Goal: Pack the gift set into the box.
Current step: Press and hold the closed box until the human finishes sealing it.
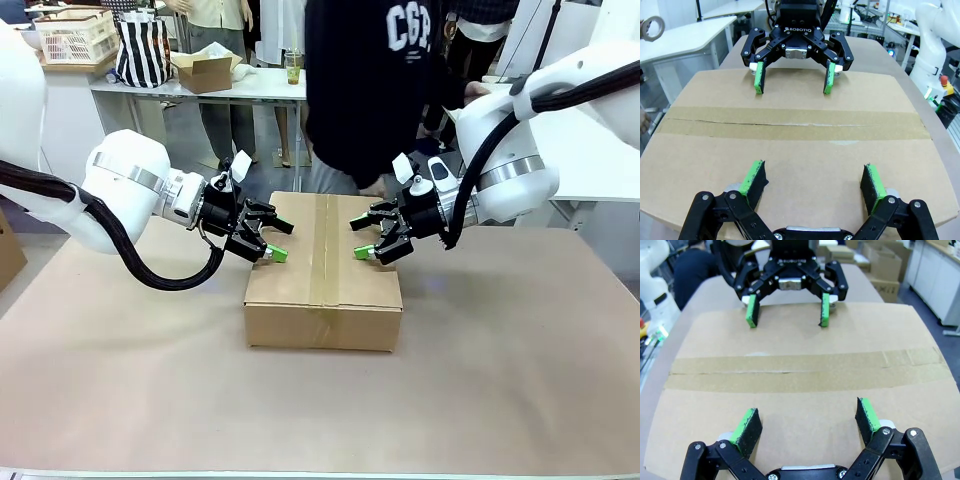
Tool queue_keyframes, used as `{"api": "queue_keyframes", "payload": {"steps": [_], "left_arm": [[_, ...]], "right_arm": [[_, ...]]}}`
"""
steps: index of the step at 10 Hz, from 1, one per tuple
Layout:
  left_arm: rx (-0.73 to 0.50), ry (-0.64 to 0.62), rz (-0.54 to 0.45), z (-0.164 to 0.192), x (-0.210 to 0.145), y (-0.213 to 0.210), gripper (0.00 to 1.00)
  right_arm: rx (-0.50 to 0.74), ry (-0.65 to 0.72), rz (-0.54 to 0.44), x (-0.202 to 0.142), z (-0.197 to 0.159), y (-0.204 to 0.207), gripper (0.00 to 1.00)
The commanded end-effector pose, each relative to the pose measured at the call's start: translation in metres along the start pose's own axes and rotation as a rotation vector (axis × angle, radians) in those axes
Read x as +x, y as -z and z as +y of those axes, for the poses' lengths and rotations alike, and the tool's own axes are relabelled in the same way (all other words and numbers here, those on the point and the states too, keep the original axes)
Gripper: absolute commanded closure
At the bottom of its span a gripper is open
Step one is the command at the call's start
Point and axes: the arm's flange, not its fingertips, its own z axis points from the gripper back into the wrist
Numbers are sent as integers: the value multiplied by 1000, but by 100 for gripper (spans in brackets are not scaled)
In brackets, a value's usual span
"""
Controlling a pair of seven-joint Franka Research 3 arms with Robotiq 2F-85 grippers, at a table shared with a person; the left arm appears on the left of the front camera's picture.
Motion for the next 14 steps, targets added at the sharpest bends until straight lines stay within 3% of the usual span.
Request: {"api": "queue_keyframes", "payload": {"steps": [1,14], "left_arm": [[1,-4,5,-1,-3,0,0],[1,-4,5,-1,-3,0,0]], "right_arm": [[-5,0,12,-3,1,1,0],[-5,0,12,-3,1,1,0]]}}
